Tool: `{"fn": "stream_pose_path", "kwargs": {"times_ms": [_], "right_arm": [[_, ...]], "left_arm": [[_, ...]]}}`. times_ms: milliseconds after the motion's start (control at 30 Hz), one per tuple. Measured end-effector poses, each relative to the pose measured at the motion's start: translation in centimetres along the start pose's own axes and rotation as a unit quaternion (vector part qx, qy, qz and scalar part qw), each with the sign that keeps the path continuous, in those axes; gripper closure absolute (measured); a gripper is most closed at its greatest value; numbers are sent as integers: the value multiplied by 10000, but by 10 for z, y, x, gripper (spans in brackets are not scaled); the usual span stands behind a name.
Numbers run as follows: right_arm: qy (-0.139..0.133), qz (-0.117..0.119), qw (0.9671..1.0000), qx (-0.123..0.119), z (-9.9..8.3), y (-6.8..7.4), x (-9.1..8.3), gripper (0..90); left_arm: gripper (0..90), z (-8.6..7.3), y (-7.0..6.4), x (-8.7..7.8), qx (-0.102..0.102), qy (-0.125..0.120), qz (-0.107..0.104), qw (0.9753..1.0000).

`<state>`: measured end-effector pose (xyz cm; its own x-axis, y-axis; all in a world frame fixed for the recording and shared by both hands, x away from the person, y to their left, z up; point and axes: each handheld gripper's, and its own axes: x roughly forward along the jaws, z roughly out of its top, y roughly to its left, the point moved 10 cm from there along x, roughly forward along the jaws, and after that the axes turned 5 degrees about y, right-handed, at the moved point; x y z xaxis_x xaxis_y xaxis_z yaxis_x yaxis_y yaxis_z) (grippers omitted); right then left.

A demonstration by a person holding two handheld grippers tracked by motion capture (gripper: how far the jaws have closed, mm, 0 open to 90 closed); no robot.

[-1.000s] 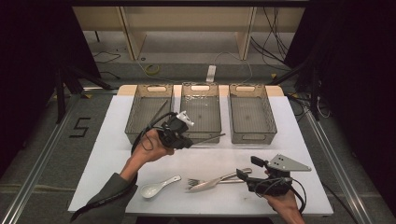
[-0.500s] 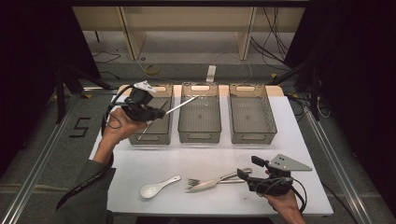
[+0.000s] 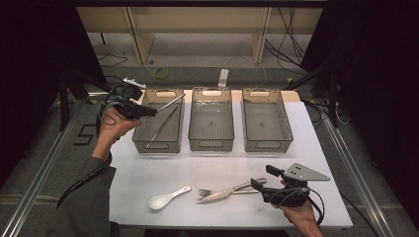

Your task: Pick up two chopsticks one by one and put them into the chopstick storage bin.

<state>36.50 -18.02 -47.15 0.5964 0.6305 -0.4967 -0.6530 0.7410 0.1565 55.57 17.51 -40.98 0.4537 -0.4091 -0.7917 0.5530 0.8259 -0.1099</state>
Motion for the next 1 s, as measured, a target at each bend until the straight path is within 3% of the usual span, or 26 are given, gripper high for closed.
{"fn": "stream_pose_path", "kwargs": {"times_ms": [300,567,667,767,900,933,1000], "right_arm": [[14,12,10000,2,0,1,0,256],[3,17,10000,-3,0,0,0,256],[1,23,10000,-2,0,0,0,256],[3,23,10000,-6,0,0,0,256],[-2,25,10000,-6,0,0,0,256],[-3,26,10000,-7,0,1,0,256],[2,27,10000,-12,0,1,0,256]], "left_arm": [[859,-6,27,24,-426,78,150,9989],[858,-8,35,45,-684,80,171,9975],[857,-10,37,52,-680,186,235,9972],[856,-9,40,56,-810,113,277,9963],[847,-7,41,61,-799,50,345,9962],[840,-5,42,62,-813,-65,387,9959],[694,-1,44,60,-894,-262,376,9949]]}}
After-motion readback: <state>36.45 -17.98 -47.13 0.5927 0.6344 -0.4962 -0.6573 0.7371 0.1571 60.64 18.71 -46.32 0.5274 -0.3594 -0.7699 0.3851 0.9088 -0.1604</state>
